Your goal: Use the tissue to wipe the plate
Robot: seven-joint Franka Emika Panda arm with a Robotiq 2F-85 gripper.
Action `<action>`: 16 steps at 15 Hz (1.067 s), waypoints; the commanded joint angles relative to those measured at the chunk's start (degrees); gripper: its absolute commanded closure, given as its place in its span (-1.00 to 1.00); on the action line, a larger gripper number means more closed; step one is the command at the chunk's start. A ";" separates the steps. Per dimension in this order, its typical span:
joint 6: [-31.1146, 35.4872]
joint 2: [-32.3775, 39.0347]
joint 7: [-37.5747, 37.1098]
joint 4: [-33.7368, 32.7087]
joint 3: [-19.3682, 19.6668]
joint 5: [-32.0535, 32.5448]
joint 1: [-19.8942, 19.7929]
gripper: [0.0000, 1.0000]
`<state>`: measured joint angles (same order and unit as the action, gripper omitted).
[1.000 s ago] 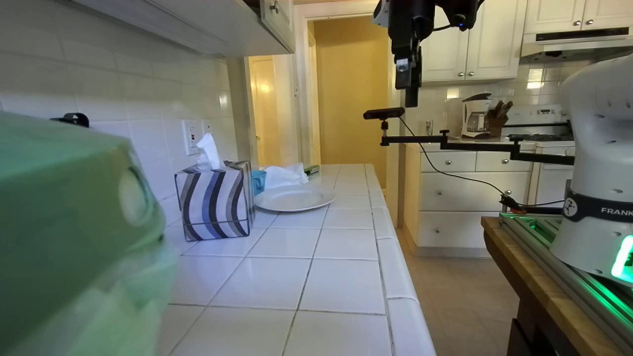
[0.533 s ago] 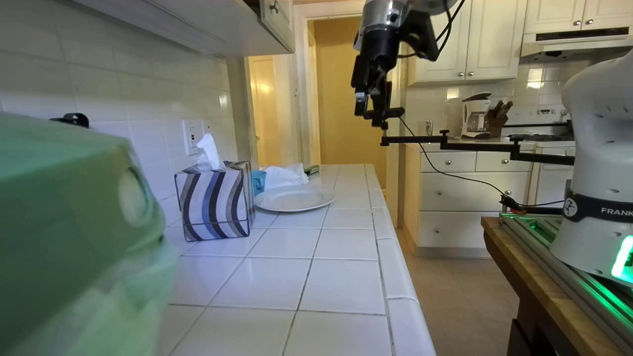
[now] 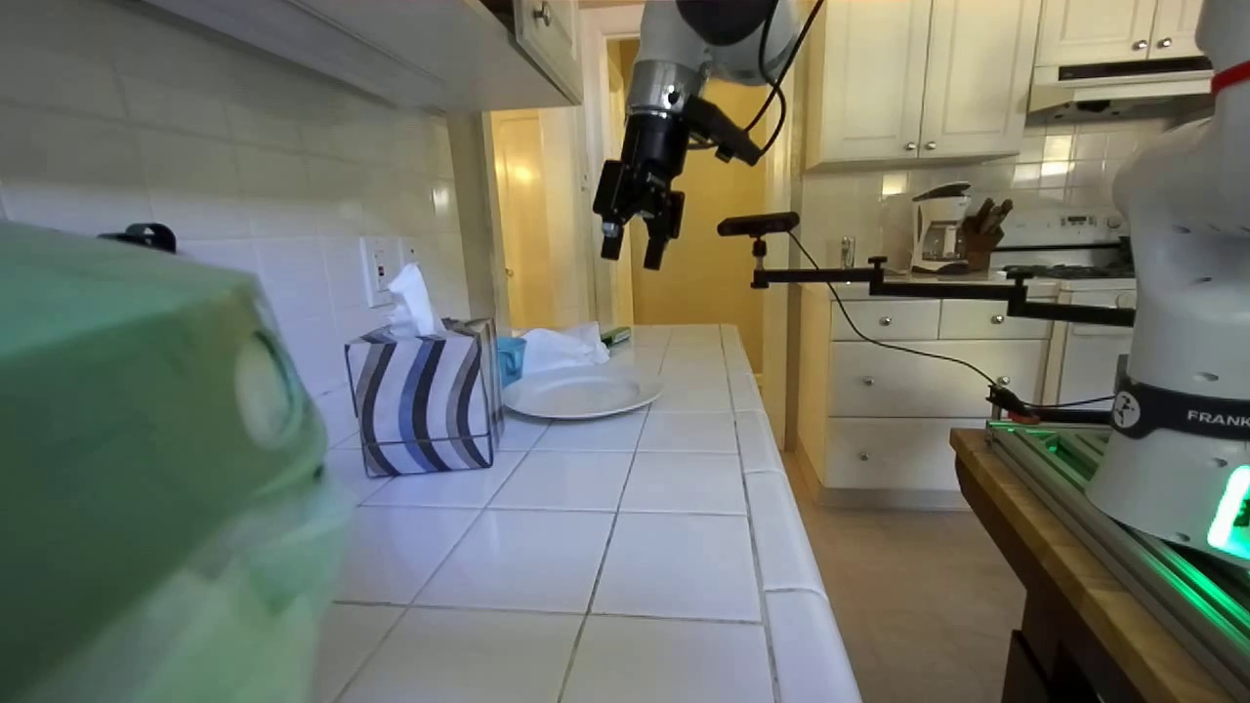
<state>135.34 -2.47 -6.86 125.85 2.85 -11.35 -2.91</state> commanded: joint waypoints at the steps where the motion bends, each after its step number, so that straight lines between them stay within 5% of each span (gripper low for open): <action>1: 0.48 6.88 -1.61 -7.26 0.71 5.01 -0.88 -1.00; 8: 1.03 11.06 -4.74 -10.11 2.10 6.81 -1.30 -1.00; 16: 15.09 26.26 -7.84 -19.13 6.52 9.52 -1.82 -1.00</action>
<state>149.32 19.64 -12.57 111.40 8.36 -3.43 -5.10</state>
